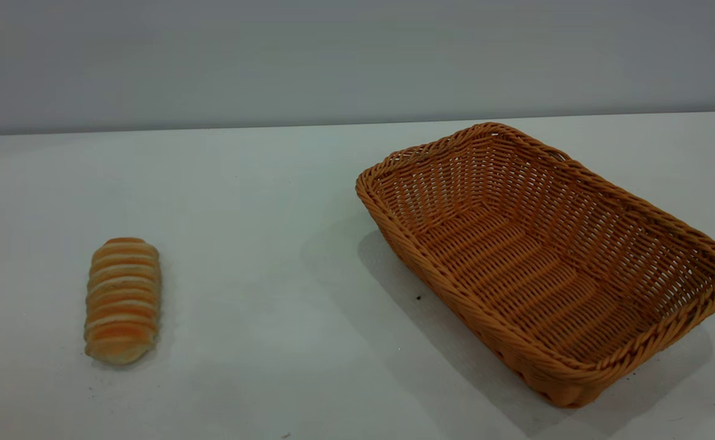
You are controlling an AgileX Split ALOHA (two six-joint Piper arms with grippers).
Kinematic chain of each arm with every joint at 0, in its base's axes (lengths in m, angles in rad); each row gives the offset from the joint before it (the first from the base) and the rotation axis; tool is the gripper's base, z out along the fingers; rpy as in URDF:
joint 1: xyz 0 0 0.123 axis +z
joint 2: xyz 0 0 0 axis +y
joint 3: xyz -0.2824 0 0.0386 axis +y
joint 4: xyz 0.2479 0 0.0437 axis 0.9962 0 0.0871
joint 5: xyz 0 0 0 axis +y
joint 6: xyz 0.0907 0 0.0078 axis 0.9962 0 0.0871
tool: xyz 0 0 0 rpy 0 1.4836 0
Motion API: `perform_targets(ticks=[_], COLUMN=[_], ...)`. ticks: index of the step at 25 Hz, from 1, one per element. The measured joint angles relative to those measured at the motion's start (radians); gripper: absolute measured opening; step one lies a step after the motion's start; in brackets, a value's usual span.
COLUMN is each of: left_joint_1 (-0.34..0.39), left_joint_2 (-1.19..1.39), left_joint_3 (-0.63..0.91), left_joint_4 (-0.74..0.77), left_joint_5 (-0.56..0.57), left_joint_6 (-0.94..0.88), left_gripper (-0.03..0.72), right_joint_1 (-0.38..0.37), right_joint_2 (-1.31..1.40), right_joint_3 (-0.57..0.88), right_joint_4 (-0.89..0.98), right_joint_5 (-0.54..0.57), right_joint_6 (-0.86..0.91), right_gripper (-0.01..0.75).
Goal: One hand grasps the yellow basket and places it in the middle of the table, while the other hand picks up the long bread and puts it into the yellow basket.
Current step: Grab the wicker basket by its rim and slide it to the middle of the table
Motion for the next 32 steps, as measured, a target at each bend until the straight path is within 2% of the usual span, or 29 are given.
perform_targets(ticks=[18,26,30,32], left_joint_1=[0.000,-0.055,-0.070,-0.070], left_joint_2=[0.000,0.000,0.020,0.068], left_joint_3=[0.000,0.000,-0.003,-0.008], left_joint_4=[0.000,-0.001,0.003,0.006], left_joint_5=[0.000,0.000,-0.009,-0.050], left_joint_6=[0.000,-0.004,-0.075,-0.149], left_gripper=[0.550,0.550,0.541,0.531], right_joint_1=[0.000,0.001,0.052,0.074], right_joint_2=[0.000,0.000,0.000,0.000], right_joint_3=[0.000,0.000,0.000,0.000], right_joint_4=[0.000,0.005,0.065,0.086], right_joint_5=[0.000,0.000,-0.002,-0.004], right_joint_6=[0.000,0.000,0.000,0.013], right_gripper=[0.544,0.544,0.544,0.544])
